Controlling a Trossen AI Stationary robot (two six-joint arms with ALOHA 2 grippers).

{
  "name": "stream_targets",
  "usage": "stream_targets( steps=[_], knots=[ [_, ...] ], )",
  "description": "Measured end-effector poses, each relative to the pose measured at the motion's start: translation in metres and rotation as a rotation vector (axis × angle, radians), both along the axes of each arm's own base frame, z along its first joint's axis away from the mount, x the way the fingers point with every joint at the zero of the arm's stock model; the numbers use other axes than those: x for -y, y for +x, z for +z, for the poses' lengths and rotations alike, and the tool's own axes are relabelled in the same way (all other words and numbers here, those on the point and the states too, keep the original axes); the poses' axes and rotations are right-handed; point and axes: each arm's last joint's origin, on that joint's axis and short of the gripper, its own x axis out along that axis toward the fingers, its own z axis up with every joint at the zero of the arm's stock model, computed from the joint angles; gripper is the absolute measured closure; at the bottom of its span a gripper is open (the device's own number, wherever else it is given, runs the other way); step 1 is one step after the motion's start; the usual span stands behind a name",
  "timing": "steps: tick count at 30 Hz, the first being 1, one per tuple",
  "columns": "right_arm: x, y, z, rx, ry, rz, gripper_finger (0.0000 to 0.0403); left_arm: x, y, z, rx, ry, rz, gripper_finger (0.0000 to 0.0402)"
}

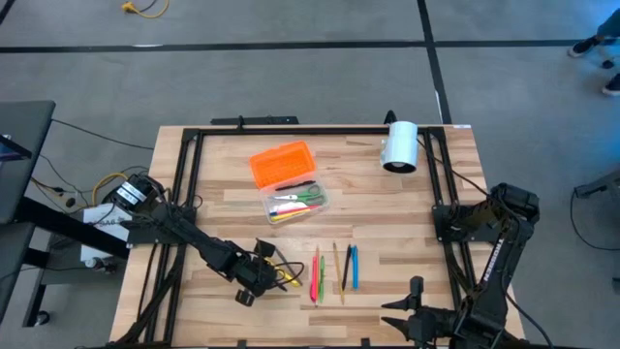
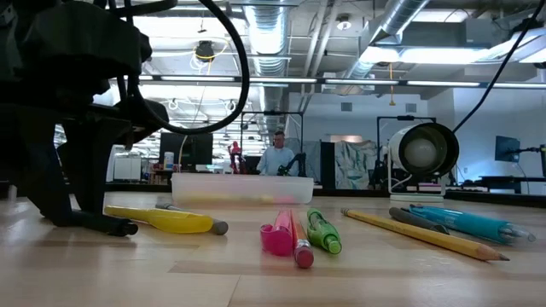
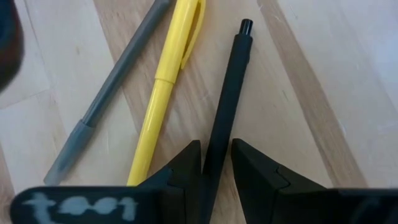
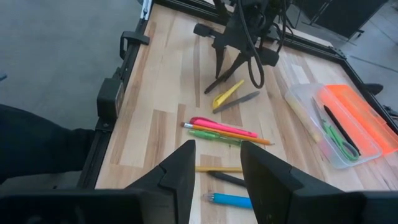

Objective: Pick & place school supplies into a supply box
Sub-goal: Put the left black pen into the supply box

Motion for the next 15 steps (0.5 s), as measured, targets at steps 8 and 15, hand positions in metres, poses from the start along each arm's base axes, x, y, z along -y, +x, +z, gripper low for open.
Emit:
stream_targets(
  steps=[8, 15],
  knots=[
    [-0.001, 0.0, -0.001, 0.001, 0.0, 0.0, 0.0282, 0.0, 0.0, 0.0, 0.003, 0.003, -0.012, 0.0342],
    [-0.009, 0.006, -0.025, -0.029, -0.068, -0.006, 0.0282, 0.0, 0.0, 0.0, 0.002, 0.002, -0.016, 0.0372]
  ],
)
